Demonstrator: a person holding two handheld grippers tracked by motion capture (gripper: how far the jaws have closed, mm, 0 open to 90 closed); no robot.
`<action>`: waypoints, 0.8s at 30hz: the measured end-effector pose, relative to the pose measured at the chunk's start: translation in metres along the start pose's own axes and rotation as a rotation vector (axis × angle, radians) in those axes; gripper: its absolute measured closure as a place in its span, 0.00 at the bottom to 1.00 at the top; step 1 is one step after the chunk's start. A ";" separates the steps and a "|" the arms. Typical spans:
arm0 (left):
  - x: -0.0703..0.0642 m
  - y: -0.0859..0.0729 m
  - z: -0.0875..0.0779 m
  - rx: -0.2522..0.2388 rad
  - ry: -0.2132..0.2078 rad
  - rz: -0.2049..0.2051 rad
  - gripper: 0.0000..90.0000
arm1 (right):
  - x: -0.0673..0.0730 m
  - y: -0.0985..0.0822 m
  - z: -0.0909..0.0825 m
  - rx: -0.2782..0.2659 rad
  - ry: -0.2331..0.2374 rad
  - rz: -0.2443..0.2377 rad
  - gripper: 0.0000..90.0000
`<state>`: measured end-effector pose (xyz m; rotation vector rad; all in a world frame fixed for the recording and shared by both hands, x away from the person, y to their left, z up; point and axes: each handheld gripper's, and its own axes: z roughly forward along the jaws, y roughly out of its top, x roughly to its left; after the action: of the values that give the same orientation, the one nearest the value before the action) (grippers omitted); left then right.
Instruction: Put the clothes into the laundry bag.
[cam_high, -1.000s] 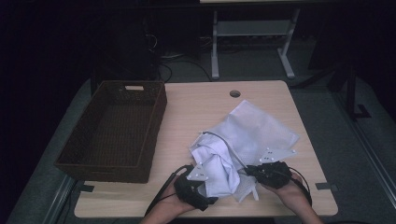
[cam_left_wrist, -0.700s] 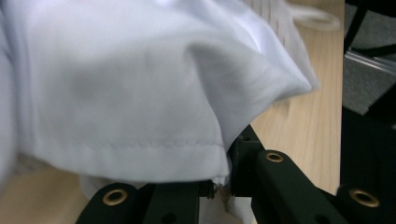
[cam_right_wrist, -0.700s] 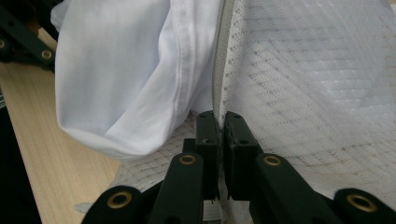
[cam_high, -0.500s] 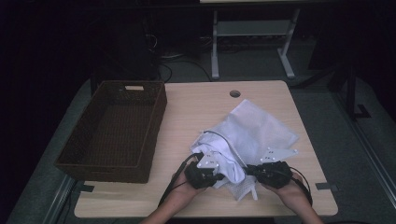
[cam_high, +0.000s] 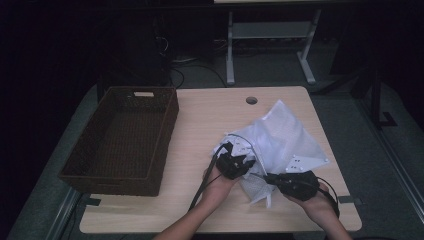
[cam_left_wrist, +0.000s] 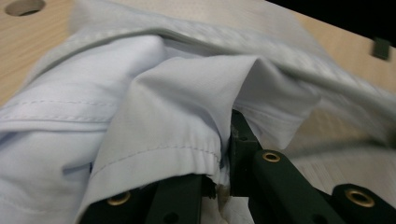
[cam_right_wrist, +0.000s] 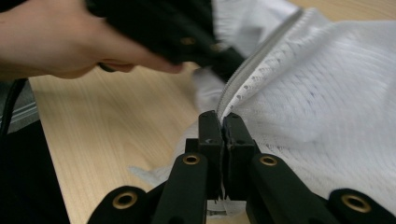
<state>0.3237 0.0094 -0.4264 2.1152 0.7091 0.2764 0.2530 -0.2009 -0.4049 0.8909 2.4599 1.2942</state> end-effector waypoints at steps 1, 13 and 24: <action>0.000 0.001 0.002 -0.001 0.006 -0.006 0.94 | 0.000 0.000 0.001 0.001 0.001 -0.003 0.97; -0.008 -0.003 0.016 -0.024 -0.191 -0.001 0.60 | -0.008 -0.006 0.002 0.012 -0.025 0.013 0.97; 0.018 -0.030 -0.056 0.007 -0.139 0.086 0.41 | -0.008 -0.006 0.001 0.012 -0.028 0.010 0.97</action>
<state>0.3023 0.0718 -0.4177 2.1508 0.5392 0.1716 0.2571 -0.2075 -0.4105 0.9196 2.4481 1.2628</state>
